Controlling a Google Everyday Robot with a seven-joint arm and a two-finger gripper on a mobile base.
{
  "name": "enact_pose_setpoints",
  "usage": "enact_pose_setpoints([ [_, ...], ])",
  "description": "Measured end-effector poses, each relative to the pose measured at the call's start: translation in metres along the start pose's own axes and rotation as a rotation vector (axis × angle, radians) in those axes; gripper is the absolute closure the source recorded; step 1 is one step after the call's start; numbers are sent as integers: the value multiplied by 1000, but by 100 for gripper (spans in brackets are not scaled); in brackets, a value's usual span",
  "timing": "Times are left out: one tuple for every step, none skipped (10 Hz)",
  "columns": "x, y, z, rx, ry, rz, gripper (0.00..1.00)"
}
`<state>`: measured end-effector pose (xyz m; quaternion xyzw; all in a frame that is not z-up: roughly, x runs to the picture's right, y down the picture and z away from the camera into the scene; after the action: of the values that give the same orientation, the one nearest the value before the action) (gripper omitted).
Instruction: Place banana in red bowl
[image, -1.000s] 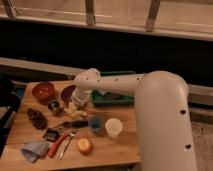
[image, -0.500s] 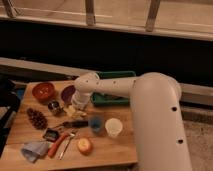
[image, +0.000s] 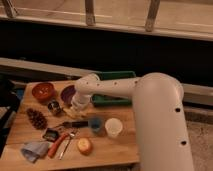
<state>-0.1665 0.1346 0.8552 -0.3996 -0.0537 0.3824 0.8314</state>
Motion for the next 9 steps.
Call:
enact_pose_setpoints([
  [-2,2,-4,-1,-9,-3,100],
  [-5,3,-13,8,-24,-6,100],
  [-10,3,-28,31,-45,-5,100],
  [-14,2,-42,52,-64,-5,100],
  [-21,0,-61,84,-88,-4,100],
  [-28,-5,-85,131,-115,-2,100],
  [-38,-10,-108,180,-143,-4,100],
  [-47,-17,-126,223,-165,-7,100],
  [-57,-22,-137,256,-187,-18,100],
])
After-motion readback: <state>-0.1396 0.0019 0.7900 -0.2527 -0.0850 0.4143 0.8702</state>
